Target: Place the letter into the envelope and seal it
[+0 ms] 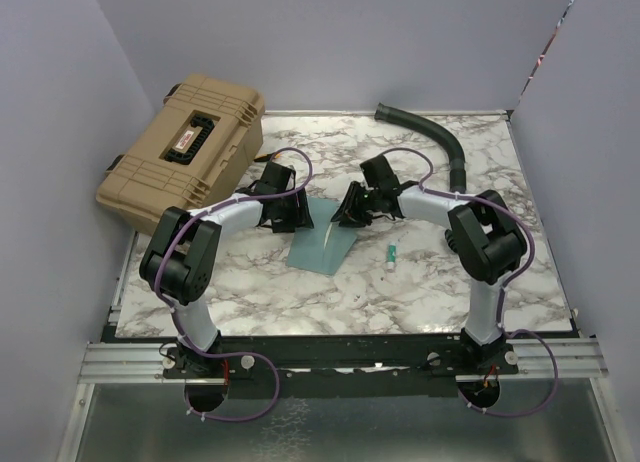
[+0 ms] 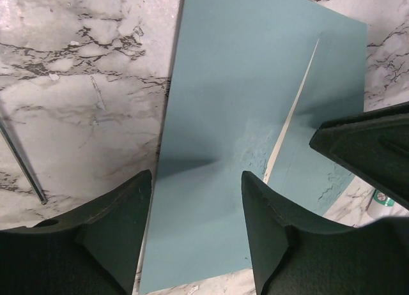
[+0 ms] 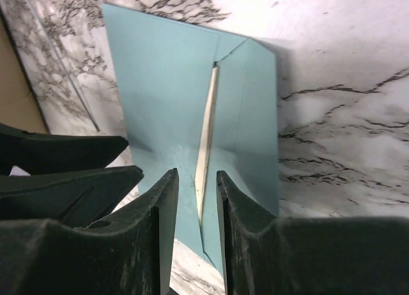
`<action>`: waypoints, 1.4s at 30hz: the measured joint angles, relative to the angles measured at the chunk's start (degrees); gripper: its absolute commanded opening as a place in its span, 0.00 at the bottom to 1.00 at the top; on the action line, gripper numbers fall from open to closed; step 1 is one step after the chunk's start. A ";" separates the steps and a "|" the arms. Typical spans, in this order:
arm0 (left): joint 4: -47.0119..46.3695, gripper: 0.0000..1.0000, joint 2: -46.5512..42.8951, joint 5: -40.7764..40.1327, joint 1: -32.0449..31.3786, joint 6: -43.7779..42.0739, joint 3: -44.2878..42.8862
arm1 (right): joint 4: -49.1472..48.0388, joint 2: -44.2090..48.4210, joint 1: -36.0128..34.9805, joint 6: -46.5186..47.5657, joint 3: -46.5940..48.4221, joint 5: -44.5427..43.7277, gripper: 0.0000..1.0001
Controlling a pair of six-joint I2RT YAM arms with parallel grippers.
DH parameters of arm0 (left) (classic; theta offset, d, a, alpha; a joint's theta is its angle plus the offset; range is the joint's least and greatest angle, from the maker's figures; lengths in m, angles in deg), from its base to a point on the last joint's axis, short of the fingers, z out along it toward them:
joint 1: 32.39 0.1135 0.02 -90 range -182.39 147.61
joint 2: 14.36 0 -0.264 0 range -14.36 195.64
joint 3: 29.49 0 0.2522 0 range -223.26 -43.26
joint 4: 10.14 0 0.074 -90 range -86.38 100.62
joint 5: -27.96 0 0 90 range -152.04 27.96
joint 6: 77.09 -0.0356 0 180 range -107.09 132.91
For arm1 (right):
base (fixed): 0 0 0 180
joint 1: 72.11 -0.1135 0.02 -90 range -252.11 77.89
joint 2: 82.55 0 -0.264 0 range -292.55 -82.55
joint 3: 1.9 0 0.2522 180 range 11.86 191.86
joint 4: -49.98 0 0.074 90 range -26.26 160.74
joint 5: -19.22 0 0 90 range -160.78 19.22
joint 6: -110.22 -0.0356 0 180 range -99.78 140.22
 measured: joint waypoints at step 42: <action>0.17 0.73 2.43 -0.44 0.70 -1.20 -4.20 | 4.68 12.00 1.70 6.03 -0.76 -5.64 0.47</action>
